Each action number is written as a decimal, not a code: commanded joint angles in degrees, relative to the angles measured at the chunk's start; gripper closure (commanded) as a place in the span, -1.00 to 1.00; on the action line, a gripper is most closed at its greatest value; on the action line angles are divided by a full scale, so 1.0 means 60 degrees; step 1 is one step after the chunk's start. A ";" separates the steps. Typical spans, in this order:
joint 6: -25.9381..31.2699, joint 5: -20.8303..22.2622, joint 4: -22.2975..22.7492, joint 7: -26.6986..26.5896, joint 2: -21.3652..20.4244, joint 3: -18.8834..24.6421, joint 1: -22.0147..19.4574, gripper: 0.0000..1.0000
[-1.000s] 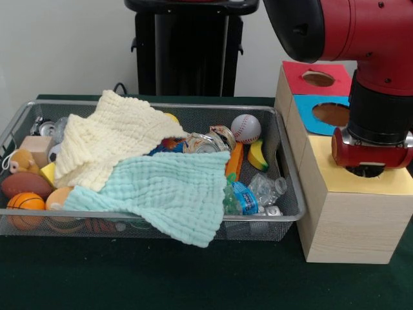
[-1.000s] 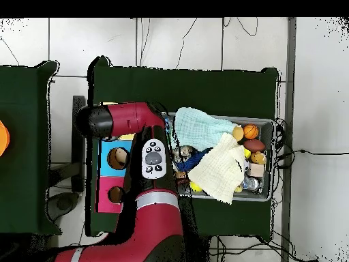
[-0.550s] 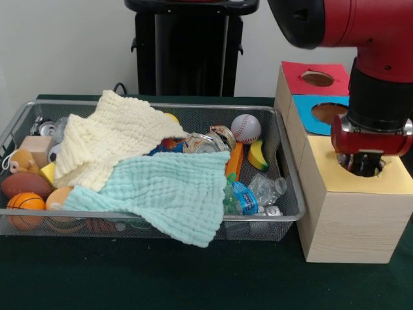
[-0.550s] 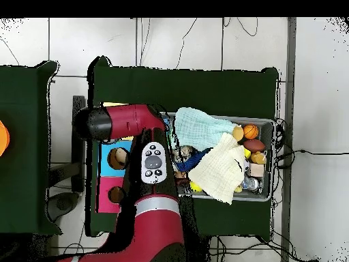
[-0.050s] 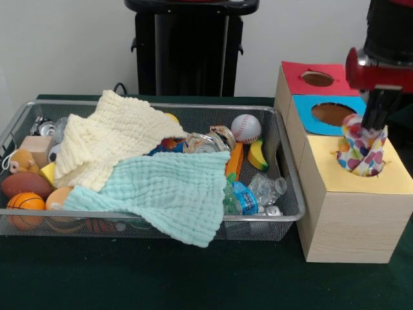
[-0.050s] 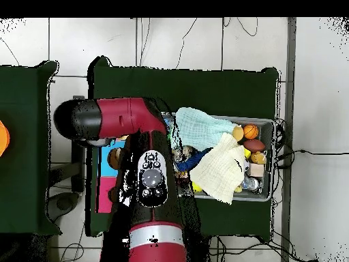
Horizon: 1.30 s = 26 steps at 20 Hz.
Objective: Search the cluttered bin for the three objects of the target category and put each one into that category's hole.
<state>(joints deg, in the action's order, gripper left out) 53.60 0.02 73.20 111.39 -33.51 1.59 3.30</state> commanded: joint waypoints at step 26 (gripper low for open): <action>-0.0763 0.0366 0.1600 0.0028 -0.0150 0.0499 -0.0883 1.00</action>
<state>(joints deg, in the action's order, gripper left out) 53.99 -1.43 73.49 111.38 -39.11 1.63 -0.80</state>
